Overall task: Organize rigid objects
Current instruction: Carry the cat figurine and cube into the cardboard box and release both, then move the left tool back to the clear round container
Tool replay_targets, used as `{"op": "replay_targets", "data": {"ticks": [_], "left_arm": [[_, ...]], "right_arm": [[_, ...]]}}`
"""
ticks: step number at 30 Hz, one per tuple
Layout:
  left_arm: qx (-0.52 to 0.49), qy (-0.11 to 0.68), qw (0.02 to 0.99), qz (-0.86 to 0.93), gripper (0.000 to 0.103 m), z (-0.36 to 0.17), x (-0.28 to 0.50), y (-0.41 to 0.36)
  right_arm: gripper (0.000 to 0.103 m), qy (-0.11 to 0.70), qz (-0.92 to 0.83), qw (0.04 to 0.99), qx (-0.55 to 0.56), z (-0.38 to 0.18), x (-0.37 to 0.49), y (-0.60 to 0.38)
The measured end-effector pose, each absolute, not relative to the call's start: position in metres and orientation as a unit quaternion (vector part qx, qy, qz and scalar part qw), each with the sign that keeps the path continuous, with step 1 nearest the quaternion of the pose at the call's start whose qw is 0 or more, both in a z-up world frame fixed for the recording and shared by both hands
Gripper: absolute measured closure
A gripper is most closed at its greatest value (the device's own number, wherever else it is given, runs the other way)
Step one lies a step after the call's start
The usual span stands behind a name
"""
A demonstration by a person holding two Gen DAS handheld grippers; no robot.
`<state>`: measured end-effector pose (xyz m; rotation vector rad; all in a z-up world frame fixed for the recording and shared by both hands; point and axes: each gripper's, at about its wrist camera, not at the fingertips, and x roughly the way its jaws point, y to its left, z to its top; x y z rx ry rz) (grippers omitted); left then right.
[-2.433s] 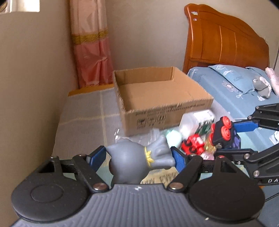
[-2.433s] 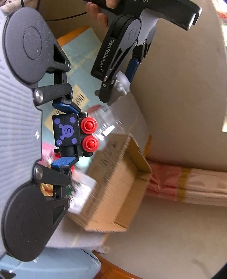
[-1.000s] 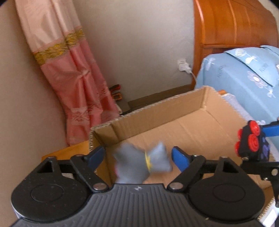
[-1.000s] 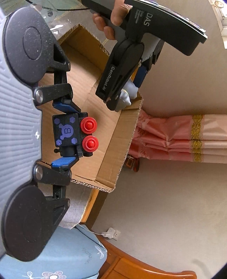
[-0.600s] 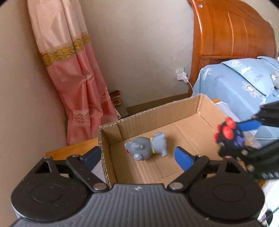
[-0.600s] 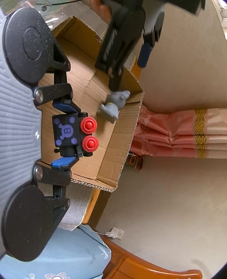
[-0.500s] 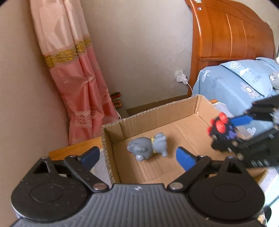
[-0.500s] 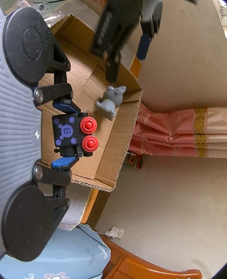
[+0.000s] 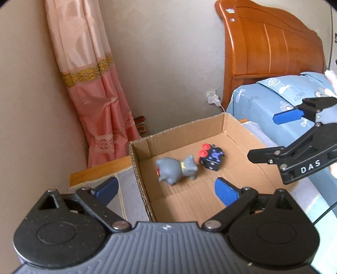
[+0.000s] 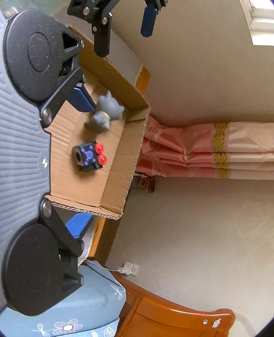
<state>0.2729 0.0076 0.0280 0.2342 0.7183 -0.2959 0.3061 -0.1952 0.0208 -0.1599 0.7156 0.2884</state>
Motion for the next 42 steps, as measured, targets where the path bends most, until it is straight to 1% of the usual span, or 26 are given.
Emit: {"op": "replay_targets", "data": {"ticks": [5,10,16,23,26,33,37,42], "left_arm": [[0.127,0.344,0.920,-0.137,0.005,0.029,0.243,0.006],[0.144,0.352,0.917,-0.116,0.005,0.008,0.219,0.013],[0.146,0.388,0.906,-0.087,0.005,-0.035,0.204,0.023],[0.117,0.396,0.907,-0.084,0.005,-0.047,0.184,0.037],[0.103,0.399,0.908,-0.078,0.005,-0.048,0.174,0.044],[0.064,0.414,0.904,-0.082,0.005,-0.062,0.136,0.064],[0.036,0.407,0.909,-0.085,0.005,-0.063,0.118,0.078],[0.060,0.392,0.914,-0.087,0.005,-0.061,0.097,0.081]], "right_arm": [[0.000,0.340,0.145,0.925,-0.086,0.036,0.267,-0.192],[0.000,0.328,0.152,0.929,-0.080,0.043,0.218,-0.192],[0.000,0.330,0.126,0.934,-0.056,0.016,0.155,-0.195],[0.000,0.331,0.083,0.940,-0.008,-0.017,0.096,-0.204],[0.000,0.343,0.071,0.936,0.008,-0.029,0.081,-0.209],[0.000,0.375,0.048,0.926,-0.015,-0.056,0.065,-0.210],[0.000,0.389,0.048,0.920,-0.020,-0.069,0.060,-0.210],[0.000,0.392,0.052,0.918,-0.020,-0.073,0.057,-0.208]]}}
